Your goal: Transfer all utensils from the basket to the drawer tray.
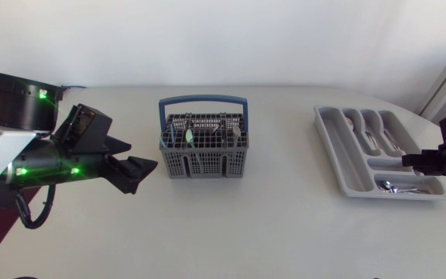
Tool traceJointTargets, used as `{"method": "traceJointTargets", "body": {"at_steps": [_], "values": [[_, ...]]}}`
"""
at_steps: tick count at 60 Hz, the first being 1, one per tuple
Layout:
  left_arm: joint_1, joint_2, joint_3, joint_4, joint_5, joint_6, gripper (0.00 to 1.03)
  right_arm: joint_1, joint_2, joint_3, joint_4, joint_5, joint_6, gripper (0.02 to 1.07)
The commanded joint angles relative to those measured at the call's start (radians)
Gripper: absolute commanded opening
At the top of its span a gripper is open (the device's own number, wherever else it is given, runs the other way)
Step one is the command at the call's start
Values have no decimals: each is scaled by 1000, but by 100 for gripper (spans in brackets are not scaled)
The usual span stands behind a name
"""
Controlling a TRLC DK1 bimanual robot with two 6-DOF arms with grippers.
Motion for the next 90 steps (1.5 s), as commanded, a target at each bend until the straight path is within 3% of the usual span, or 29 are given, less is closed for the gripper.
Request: {"method": "traceJointTargets", "body": {"at_steps": [1,25,28,35,36,63,75,90], "values": [[-9,11,30,0,8,0,94,-41,68,-15,34,18,-30,7],[-23,11,29,1,8,1,94,-28,210,-7,168,63,-27,10],[-23,14,29,3,8,0,94,-19,218,-6,166,63,-16,26],[-23,24,30,10,8,0,95,-7,253,11,132,66,2,97],[-21,25,30,12,7,1,94,-4,261,16,123,66,4,103],[-18,114,56,104,5,7,91,45,140,42,0,-86,4,103],[-1,169,49,211,5,17,78,156,48,51,-64,-106,33,103],[25,171,-86,458,2,116,59,309,-49,49,-85,-108,84,103]]}}
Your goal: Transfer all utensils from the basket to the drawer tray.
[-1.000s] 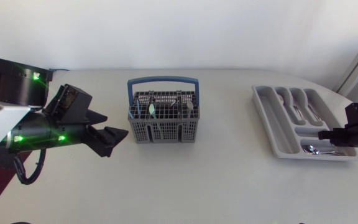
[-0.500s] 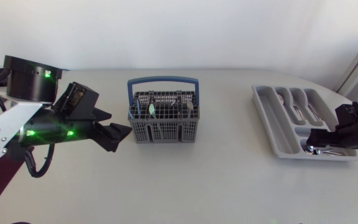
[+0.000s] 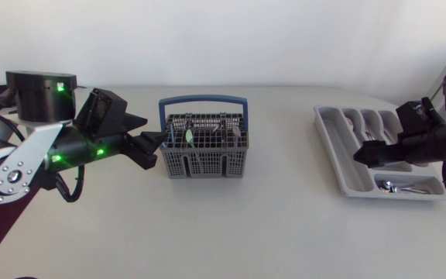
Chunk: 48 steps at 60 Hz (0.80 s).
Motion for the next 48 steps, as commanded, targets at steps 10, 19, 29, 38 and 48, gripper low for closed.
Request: {"method": "traceJointTargets", "body": {"at_steps": [10,19,29,38,48], "values": [[21,31,-84,67,4,75,58,116,-12,17,-4,10,68,103],[21,69,-104,128,4,95,58,173,0,17,5,30,93,103],[18,122,-111,207,4,109,50,222,9,12,18,47,111,103],[18,160,-113,250,4,120,38,248,20,15,30,67,122,103],[24,180,-113,268,4,127,23,265,35,6,50,70,128,103]]}}
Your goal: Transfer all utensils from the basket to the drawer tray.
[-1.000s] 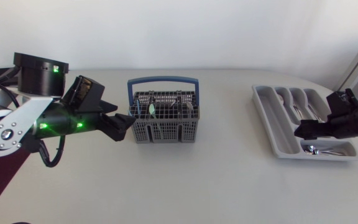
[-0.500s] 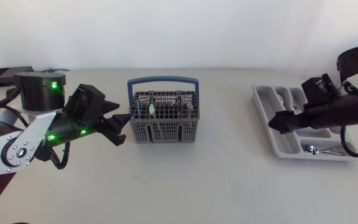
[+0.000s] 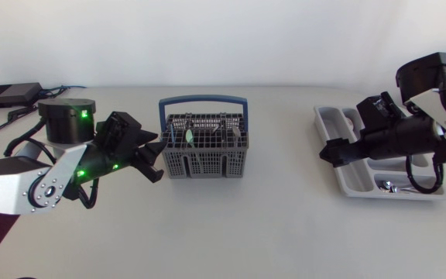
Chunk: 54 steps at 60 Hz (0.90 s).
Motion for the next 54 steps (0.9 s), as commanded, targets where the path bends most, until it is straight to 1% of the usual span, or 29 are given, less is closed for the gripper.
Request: {"method": "traceJointTargets", "body": {"at_steps": [1,3,11,14,17,24,26,34,36,44,51,54], "values": [[10,26,-26,24,4,28,22,14,28,1,15,10,25,103],[11,30,-26,32,4,28,20,20,30,-2,23,11,27,103],[10,40,-29,46,8,32,20,39,39,-13,34,28,30,103],[8,41,-29,47,9,42,14,43,40,-17,38,33,33,103],[5,43,-29,52,9,45,11,45,40,-17,40,37,33,103],[0,43,-30,57,9,49,9,45,39,-21,40,40,31,103],[-1,43,-30,57,11,49,6,46,37,-22,40,40,31,103],[-6,43,-32,58,11,49,6,46,34,-31,40,42,31,103],[-7,41,-32,58,12,49,4,46,33,-34,40,42,31,103],[-7,27,-29,57,12,48,4,49,25,-40,40,42,31,103],[-7,-10,-20,40,14,45,4,53,17,-40,38,42,30,103],[-4,-33,-9,17,15,45,4,54,13,-42,37,42,30,103]]}}
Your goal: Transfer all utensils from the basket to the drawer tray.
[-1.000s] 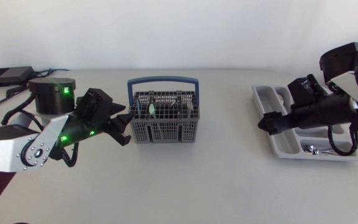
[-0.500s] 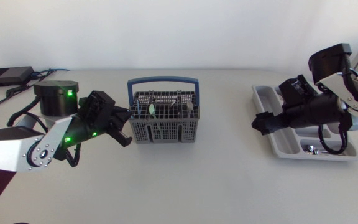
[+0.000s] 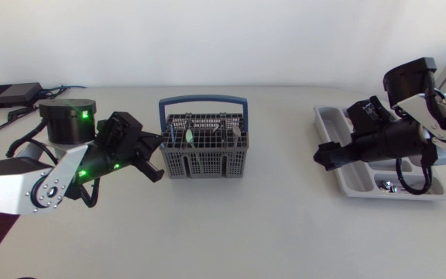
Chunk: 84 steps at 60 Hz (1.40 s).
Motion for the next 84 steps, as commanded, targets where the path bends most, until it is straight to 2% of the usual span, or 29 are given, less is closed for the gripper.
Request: {"method": "traceJointTargets", "body": {"at_steps": [1,23,35,56,64,71,84], "values": [[-4,-49,-2,-24,17,21,4,15,-14,-24,-4,8,23,103],[2,-173,109,-225,45,21,4,30,-48,-47,-14,8,21,103],[13,-238,254,-446,66,23,4,33,-78,-53,-28,8,8,103],[10,-319,478,-769,66,3,4,82,-184,-65,-45,-14,-40,103],[-11,-334,533,-866,69,-52,4,108,-227,-56,-91,-73,-44,103],[-24,-327,561,-929,135,-147,4,173,-276,-56,-119,-109,-48,103],[-117,-276,566,-966,207,-296,4,352,-316,-12,-166,-130,-21,102]]}}
